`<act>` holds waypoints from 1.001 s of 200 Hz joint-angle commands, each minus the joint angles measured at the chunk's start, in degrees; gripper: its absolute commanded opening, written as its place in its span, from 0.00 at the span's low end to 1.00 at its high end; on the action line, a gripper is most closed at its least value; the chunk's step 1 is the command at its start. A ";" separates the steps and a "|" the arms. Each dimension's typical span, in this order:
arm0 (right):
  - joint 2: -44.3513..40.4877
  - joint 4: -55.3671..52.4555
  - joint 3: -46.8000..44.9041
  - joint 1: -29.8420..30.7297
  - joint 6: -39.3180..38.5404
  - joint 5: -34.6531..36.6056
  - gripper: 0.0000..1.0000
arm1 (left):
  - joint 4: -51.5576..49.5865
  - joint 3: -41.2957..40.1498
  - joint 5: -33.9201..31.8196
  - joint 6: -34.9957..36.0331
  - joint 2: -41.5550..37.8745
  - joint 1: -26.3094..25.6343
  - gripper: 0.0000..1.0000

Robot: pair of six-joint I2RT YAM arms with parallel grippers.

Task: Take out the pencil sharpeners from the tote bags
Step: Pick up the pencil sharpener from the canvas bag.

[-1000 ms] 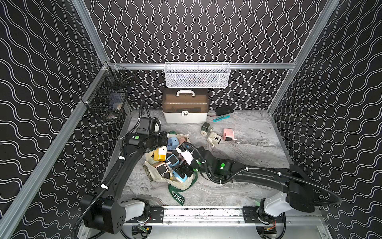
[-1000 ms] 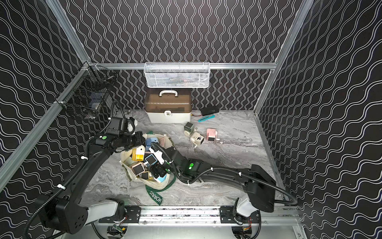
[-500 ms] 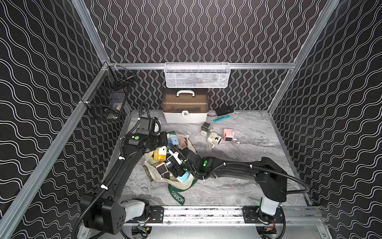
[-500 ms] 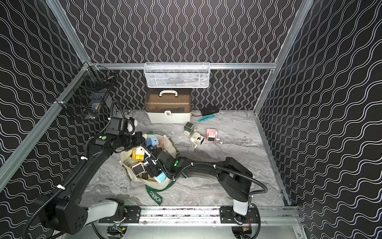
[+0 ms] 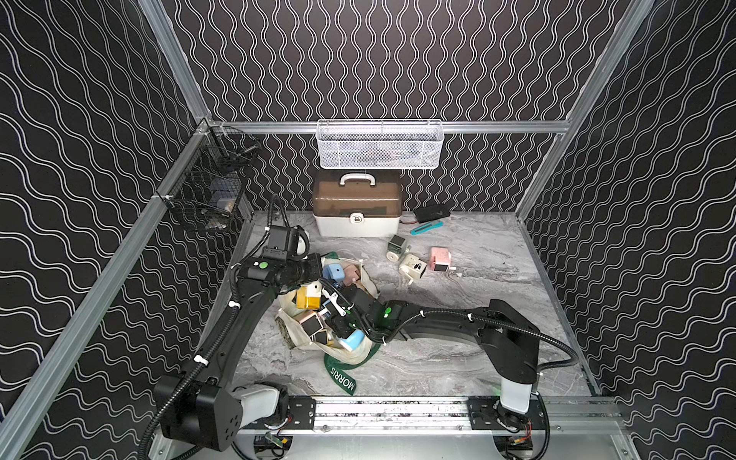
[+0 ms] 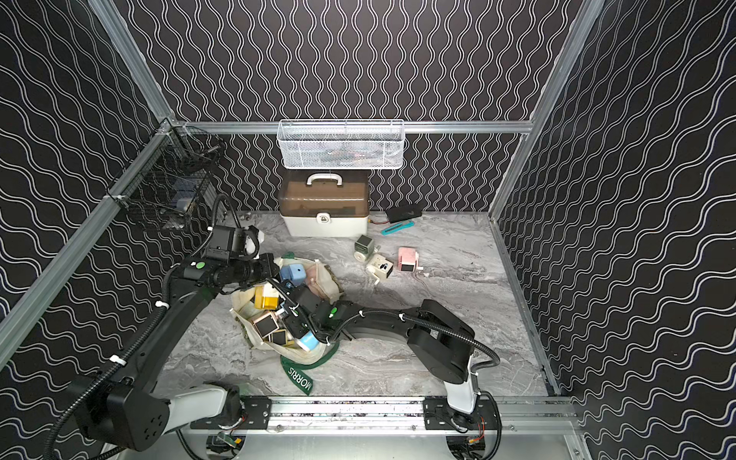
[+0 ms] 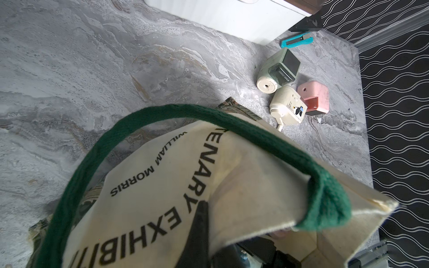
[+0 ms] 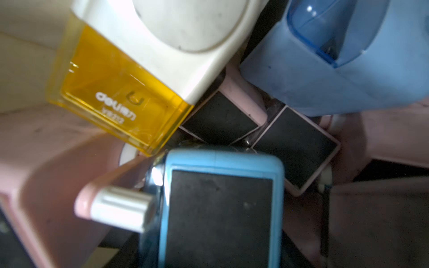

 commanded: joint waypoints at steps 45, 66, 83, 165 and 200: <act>-6.55 2.50 -4.44 0.08 -2.10 -3.93 0.48 | -1.90 -0.34 0.00 -0.51 -0.42 0.12 0.00; -8.91 2.05 -5.41 0.03 -3.15 -4.13 0.47 | -1.89 -0.29 -0.01 -0.49 -0.51 0.21 0.00; -11.31 2.56 -6.67 0.07 -3.87 -3.69 0.47 | -1.90 -0.34 -0.01 -0.53 -0.56 0.24 0.00; -25.15 3.12 -13.70 -0.57 -6.46 -2.27 0.46 | -1.70 -0.45 -0.15 -0.58 -0.69 0.48 0.00; -31.15 3.90 -16.47 -2.25 -5.33 1.61 0.46 | -1.78 -0.42 -0.01 -0.59 -0.55 0.53 0.00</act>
